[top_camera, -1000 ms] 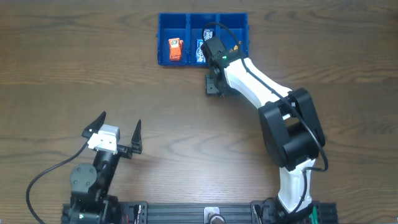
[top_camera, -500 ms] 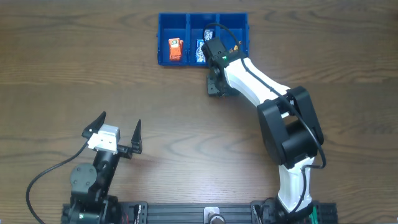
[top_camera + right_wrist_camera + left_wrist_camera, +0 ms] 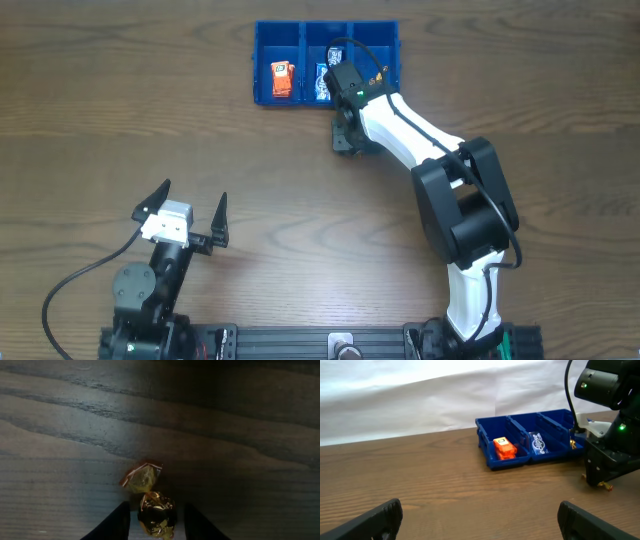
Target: Sort Candies Into Trays
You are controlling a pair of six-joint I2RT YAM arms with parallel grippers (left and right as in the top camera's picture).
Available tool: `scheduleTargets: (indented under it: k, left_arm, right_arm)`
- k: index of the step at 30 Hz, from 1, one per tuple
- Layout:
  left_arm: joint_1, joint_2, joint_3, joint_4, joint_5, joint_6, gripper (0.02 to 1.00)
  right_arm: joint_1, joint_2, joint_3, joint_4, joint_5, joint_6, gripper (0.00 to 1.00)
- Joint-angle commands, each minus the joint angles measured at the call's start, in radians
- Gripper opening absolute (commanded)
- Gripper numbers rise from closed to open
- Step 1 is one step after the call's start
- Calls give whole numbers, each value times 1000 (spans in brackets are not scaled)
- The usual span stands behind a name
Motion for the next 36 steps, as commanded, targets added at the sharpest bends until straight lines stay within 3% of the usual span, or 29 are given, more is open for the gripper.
scheduleTargets:
  k: [1,15,22,30,36]
  left_arm:
    - [6,-5,-14,-46,10,5,996]
    - [6,-5,-14,-46,10,5,996]
    - [6,-5,-14,-46,10,5,996]
    - [6,-5,-14,-46,10,5,996]
    - [6,-5,-14,-46,10,5,996]
  right_arm:
    - [-8,16,-5,2,13,4,294]
    - [-8,10,8,10,14,4,207]
    - [-8,-134,43,-3,39,-3,205]
    - [-19,-380,53,40,196,-35,211]
    - [-80,-370,90,196,224,-122,198]
